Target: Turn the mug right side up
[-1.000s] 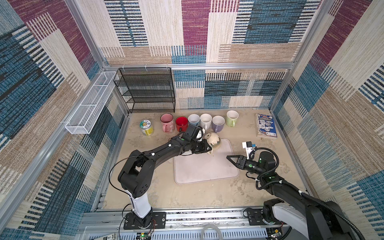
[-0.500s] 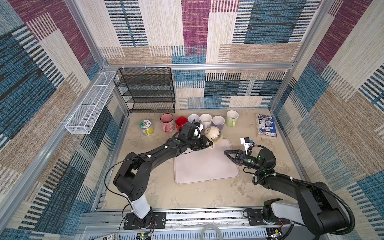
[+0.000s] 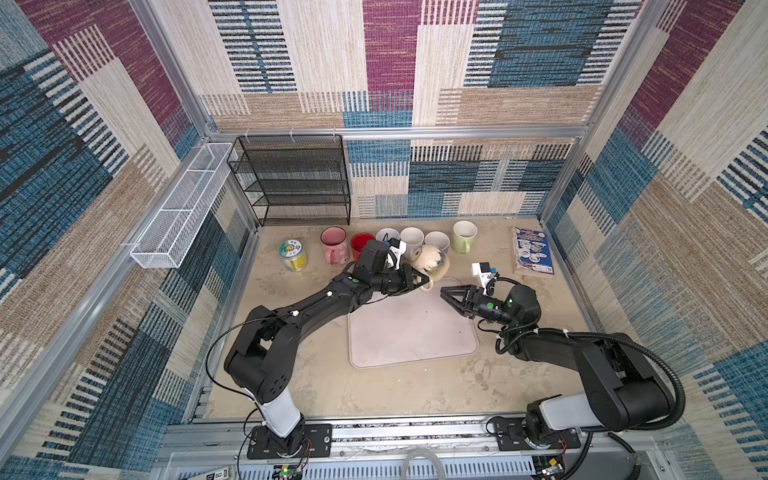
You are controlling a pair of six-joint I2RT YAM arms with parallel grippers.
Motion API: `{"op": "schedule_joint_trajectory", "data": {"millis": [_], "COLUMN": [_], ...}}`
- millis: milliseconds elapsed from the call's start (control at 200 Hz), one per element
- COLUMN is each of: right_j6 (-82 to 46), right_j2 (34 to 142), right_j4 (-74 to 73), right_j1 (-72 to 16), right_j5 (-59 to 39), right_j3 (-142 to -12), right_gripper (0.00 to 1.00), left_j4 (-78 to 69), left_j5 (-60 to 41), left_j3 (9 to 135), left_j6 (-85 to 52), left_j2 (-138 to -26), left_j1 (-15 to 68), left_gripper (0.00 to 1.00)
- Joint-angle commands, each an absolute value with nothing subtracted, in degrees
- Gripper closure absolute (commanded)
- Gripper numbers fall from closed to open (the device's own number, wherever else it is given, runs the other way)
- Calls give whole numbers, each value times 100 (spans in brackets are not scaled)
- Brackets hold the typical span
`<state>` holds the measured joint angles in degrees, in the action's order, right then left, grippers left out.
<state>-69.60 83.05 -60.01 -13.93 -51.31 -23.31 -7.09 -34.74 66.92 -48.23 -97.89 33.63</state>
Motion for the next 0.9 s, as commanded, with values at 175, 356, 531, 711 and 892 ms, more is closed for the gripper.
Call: {"op": "schedule_joint_trajectory", "data": {"millis": [175,356,531,711,892], "right_j6": [-7162,-7193,-7441,-7558,-7601], "right_j2": [8774,8955,9239,9404,9541], "right_j4": [-6418,-6477,-6868,-7064,-7123], "right_j1": [-1461,-1490,-1501,-1535,-1568], "right_j5": [-5076,-5011,-4949,-4922,-4887], "right_j3": [-2672,-2840,-2944,-3097,-3234], "right_gripper": [53,50,57,56,55], "left_j4": [-1598,-1694,-1758,-1775,-1880], "left_j5": [-3700,-3749,-3799,-3806,-3823], "left_j3": [6823,6899,6937,6930,6905], "left_j6": [-4983,-5056,-5099,-5104,-5160], "left_j2": [-9721,-9786,-9811,-9794,-9813], "left_j1": [3352,3349,3350,3355,3349], "left_gripper": [100,100,100,100,100]}}
